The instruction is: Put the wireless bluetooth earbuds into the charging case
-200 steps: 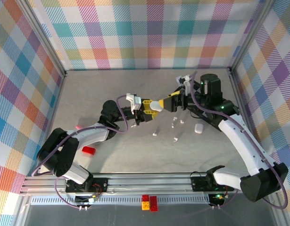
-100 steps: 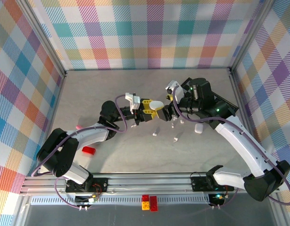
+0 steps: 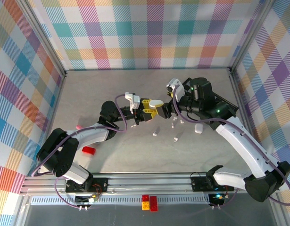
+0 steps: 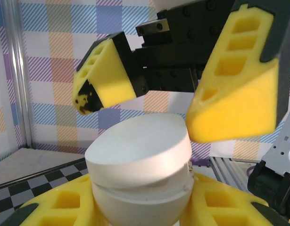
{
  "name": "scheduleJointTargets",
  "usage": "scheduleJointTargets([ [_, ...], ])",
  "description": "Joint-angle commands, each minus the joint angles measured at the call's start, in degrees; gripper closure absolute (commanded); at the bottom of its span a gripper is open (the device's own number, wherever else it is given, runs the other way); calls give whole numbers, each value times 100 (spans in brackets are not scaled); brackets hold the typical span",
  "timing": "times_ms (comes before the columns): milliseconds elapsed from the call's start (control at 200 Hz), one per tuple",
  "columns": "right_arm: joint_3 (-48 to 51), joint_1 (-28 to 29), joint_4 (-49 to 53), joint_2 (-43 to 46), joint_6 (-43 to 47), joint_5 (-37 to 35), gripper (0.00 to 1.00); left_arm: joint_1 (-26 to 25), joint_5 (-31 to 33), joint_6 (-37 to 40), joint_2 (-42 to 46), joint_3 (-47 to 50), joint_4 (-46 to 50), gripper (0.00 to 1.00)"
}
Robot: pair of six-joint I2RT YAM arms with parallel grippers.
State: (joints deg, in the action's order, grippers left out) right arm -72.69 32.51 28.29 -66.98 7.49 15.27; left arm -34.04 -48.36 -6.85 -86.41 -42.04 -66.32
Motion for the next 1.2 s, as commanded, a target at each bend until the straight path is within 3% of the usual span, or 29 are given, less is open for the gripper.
scheduleJointTargets([
  [0,-126,-8,-314,14,-315,-314,8,-50,-191,5,89,47,-358,65],
  [370,-578,-5,-44,-236,-690,-506,10,-50,-104,147,125,143,-307,65],
  [610,-539,-117,-270,33,-1313,-262,11,-24,-27,224,116,174,-240,65],
  [975,945,-1512,-462,865,-3155,-464,13,83,-85,210,296,267,-169,66],
  [1195,1812,-1763,-153,1035,-3660,-446,14,108,-100,193,362,277,-137,66],
])
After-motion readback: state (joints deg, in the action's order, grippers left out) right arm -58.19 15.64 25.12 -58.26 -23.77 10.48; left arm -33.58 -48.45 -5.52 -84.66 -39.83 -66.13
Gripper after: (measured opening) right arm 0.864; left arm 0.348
